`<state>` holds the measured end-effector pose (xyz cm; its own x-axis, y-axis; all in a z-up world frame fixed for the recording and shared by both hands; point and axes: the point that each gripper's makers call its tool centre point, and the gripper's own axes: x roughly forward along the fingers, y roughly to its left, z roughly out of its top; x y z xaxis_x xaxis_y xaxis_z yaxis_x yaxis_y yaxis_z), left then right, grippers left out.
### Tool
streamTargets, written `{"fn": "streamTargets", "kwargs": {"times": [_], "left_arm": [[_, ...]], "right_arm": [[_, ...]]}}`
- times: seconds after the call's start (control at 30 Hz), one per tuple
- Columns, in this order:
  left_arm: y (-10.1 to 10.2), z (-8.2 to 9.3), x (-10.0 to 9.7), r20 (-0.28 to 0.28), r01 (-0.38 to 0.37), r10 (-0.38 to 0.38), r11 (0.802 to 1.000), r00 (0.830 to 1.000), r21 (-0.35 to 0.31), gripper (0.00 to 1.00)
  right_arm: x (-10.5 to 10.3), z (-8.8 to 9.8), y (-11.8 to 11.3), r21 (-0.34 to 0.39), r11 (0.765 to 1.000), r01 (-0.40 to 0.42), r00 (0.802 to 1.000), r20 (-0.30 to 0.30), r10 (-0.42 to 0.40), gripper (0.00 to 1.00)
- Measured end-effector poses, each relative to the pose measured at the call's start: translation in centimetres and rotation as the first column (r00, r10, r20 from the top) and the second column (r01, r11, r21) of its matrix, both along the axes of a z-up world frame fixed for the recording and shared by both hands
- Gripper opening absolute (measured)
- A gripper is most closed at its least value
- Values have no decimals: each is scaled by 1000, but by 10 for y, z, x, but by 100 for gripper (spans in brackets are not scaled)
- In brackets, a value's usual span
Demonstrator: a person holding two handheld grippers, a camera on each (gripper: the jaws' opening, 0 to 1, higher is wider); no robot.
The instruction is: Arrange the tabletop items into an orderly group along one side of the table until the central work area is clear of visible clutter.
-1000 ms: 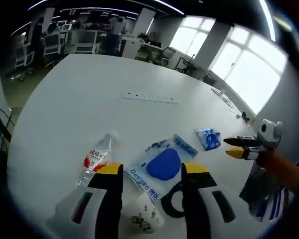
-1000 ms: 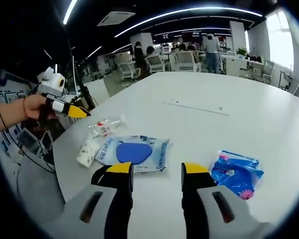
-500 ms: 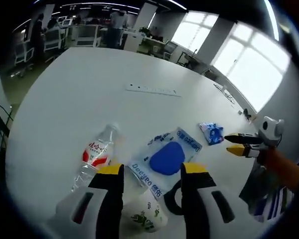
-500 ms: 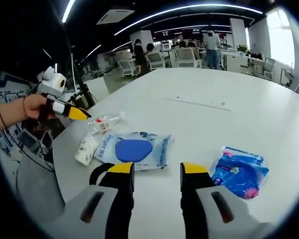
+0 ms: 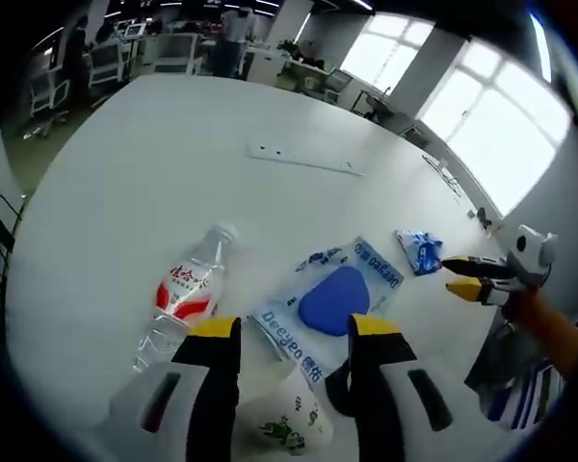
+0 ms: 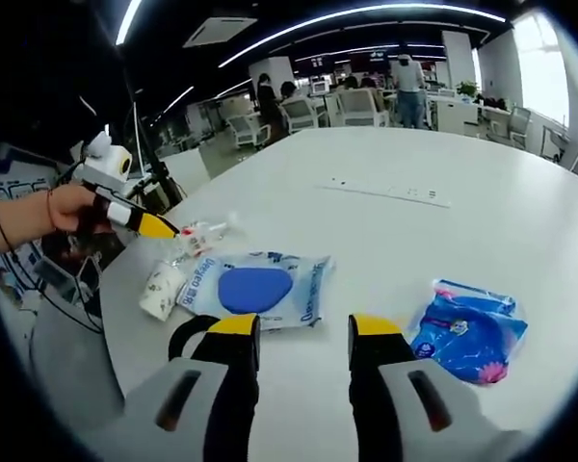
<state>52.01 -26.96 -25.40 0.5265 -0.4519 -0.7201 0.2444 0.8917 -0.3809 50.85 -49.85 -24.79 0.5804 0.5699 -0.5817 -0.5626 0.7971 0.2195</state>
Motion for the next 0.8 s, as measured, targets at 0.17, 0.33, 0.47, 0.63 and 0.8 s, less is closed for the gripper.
{"fn": "streamTargets", "kwargs": {"times": [0.17, 0.33, 0.47, 0.63, 0.8], "left_arm": [[0, -6, 2, -23, -5, 5, 1000, 1000, 0, 44], [0, -14, 4, -50, 1, 0, 1000, 999, 12, 44], [-1, -19, 4, -64, 8, -7, 1000, 998, 19, 44], [-2, -25, 3, -85, 12, -10, 1000, 996, 24, 44], [-2, -29, 5, -91, 11, -8, 999, 996, 31, 43]], "right_arm": [[2, -5, 1, -2, 1000, 2, 1000, -10, -2, 36], [5, -10, 2, -6, 1000, 6, 1000, -19, -6, 36], [7, -15, 3, -9, 1000, 6, 1000, -28, -6, 36], [10, -18, 6, -2, 1000, 2, 999, -32, -2, 35], [11, -21, 9, 0, 1000, -2, 999, -34, 2, 35]]}}
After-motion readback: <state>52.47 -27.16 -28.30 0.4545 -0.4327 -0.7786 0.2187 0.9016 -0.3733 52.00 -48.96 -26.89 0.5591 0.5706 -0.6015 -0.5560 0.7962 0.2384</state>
